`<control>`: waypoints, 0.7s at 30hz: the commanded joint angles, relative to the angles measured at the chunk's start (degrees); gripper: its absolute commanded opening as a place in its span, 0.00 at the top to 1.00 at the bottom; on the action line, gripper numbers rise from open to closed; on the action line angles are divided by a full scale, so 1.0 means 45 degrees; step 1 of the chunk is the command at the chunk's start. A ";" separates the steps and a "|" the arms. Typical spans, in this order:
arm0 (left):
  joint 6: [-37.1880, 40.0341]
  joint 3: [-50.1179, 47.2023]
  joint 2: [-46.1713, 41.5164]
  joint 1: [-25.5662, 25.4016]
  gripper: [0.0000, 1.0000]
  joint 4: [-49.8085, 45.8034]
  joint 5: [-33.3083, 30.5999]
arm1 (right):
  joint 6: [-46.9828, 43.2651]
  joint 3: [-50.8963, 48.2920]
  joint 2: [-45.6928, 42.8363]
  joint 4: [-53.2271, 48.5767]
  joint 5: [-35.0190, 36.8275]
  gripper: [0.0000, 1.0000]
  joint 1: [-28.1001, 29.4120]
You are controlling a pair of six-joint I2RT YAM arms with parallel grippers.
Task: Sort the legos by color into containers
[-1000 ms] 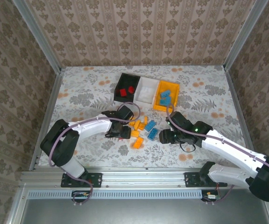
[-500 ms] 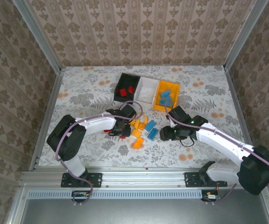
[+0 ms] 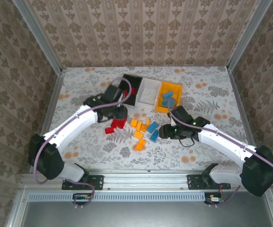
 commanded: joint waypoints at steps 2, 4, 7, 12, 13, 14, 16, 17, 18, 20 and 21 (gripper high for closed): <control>0.2159 0.2993 0.1481 0.0904 0.72 -0.1099 0.0730 | 0.0697 0.0019 -0.0464 0.0040 0.0139 0.41 0.0233; 0.2500 0.4210 0.2552 0.1295 0.72 -0.1181 0.1166 | 0.0660 0.0201 -0.0469 -0.0240 0.0202 0.41 0.0248; 0.2838 0.5565 0.3962 0.1744 0.73 -0.1230 0.1597 | 0.0401 0.0575 -0.0427 -0.0734 0.0470 0.41 0.0243; 0.3062 0.6921 0.5961 0.2601 0.73 -0.1106 0.2401 | 0.0238 0.0893 -0.0262 -0.1073 0.1166 0.41 0.0152; 0.3104 0.7112 0.6362 0.2734 0.73 -0.1061 0.2542 | 0.0261 0.0877 -0.0151 -0.1006 0.1227 0.41 0.0093; 0.3139 0.7290 0.6652 0.2836 0.73 -0.1035 0.2722 | 0.0258 0.0879 -0.0039 -0.0913 0.1237 0.41 0.0062; 0.3218 0.7638 0.7340 0.2899 0.73 -0.0970 0.3033 | 0.0307 0.0869 0.0307 -0.0723 0.1255 0.41 -0.0025; 0.3293 0.7818 0.7607 0.2899 0.73 -0.0990 0.3086 | 0.0366 0.0893 0.0486 -0.0659 0.1261 0.41 -0.0039; 0.3383 0.8066 0.7936 0.2900 0.73 -0.1034 0.3142 | 0.0420 0.0901 0.0710 -0.0579 0.1251 0.41 -0.0051; 0.3576 0.8534 0.8557 0.2919 0.73 -0.1154 0.3138 | 0.0497 0.0891 0.1125 -0.0301 0.1163 0.40 -0.0044; 0.3649 0.8755 0.8869 0.2954 0.73 -0.1198 0.3156 | 0.0559 0.0914 0.1358 -0.0213 0.1115 0.40 -0.0050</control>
